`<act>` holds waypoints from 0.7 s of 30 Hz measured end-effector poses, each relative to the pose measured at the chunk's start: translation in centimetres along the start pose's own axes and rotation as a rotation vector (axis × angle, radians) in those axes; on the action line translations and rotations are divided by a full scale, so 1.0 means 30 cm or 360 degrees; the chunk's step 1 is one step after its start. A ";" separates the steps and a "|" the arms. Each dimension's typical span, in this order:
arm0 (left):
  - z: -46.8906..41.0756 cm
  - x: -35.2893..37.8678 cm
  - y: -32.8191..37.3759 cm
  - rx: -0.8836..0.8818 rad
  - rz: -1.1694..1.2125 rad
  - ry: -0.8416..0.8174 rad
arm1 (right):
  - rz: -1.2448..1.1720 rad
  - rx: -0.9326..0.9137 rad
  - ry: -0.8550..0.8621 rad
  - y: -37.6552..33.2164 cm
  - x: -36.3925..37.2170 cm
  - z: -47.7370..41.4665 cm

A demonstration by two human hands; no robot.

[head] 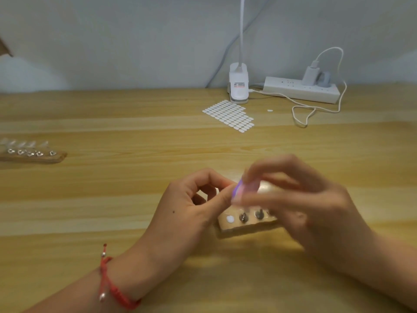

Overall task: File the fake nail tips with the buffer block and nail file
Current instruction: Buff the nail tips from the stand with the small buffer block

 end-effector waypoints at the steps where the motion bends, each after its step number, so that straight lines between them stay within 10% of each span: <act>1: 0.000 -0.002 -0.002 -0.0003 0.0009 0.0012 | -0.0031 0.0055 0.0038 0.009 -0.006 -0.002; 15: 0.001 -0.003 -0.001 -0.0009 0.0019 0.0041 | 0.0092 0.0204 0.0179 0.077 -0.067 -0.010; 21: -0.001 -0.009 0.006 0.0039 0.0079 0.0062 | -0.0507 0.0464 0.0393 0.142 -0.101 0.014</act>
Point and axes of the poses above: each hand's wrist, its own z-axis away from the middle knuckle, its own x-axis out of the palm, y = z × x, the point moved 5 cm from there along -z, towards the middle knuckle, and after that the axes turned 15 degrees about -y, right-handed, at the moved point
